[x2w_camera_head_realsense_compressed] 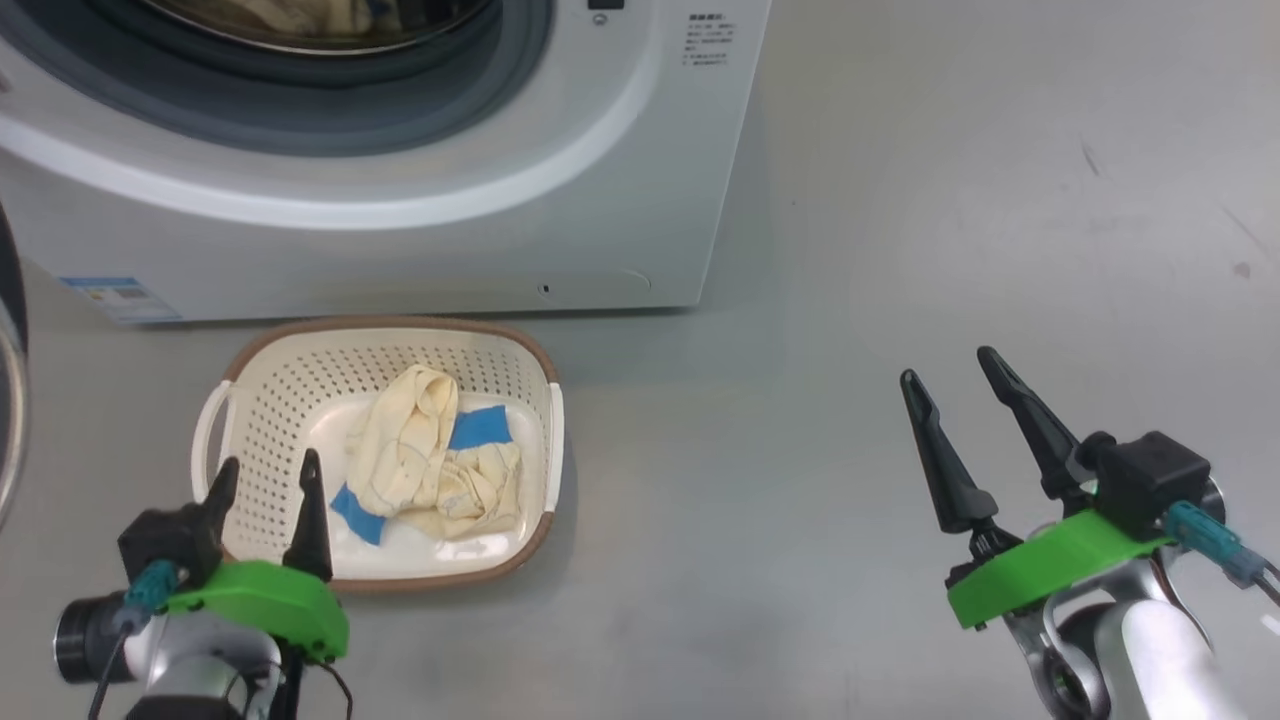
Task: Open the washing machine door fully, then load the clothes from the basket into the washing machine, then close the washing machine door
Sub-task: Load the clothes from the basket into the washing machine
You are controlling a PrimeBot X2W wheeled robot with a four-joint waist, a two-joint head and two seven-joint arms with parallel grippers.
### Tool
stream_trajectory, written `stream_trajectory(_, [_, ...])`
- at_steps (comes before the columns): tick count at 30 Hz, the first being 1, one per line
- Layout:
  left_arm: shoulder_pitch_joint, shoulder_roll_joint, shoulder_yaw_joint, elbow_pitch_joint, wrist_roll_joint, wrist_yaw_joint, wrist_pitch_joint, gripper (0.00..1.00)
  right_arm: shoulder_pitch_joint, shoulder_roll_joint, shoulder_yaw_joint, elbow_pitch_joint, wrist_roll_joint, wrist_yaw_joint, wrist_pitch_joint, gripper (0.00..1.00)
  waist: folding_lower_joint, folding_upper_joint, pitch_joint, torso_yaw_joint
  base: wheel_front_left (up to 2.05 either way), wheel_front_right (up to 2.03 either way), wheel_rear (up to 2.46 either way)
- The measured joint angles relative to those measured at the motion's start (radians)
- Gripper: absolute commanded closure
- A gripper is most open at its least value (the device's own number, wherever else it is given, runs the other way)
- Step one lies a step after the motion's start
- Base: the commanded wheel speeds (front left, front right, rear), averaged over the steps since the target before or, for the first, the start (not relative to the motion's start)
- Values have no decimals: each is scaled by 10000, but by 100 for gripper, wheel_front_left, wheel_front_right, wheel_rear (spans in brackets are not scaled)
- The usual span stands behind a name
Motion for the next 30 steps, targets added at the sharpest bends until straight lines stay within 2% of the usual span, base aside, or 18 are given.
stream_trajectory(12, [-2933, -46, -167, 3570, -629, -2061, 393, 0, -1546, -2, 761, 123, 251, 0, -564, 0, 2, 0, 2326, -755, 0, 0, 0])
stream_trajectory(15, [-3636, -61, -155, 4393, -838, -2424, 614, 0, -1830, -2, 882, 169, 251, 0, -662, 0, 2, 0, 2909, -968, 0, 0, 0])
stream_trajectory(23, [-4848, 86, -339, 5985, -1141, -2859, 1266, 0, -2366, -4, 1310, 282, 546, 0, -1005, 0, 1, 0, 4159, -1756, 0, 0, 0])
stream_trajectory(30, [-5877, 301, -723, 6702, -1622, -2897, 2013, 0, -2582, -4, 1501, 272, 802, 0, -1220, 0, -1, 0, 5180, -2283, 0, 0, 0])
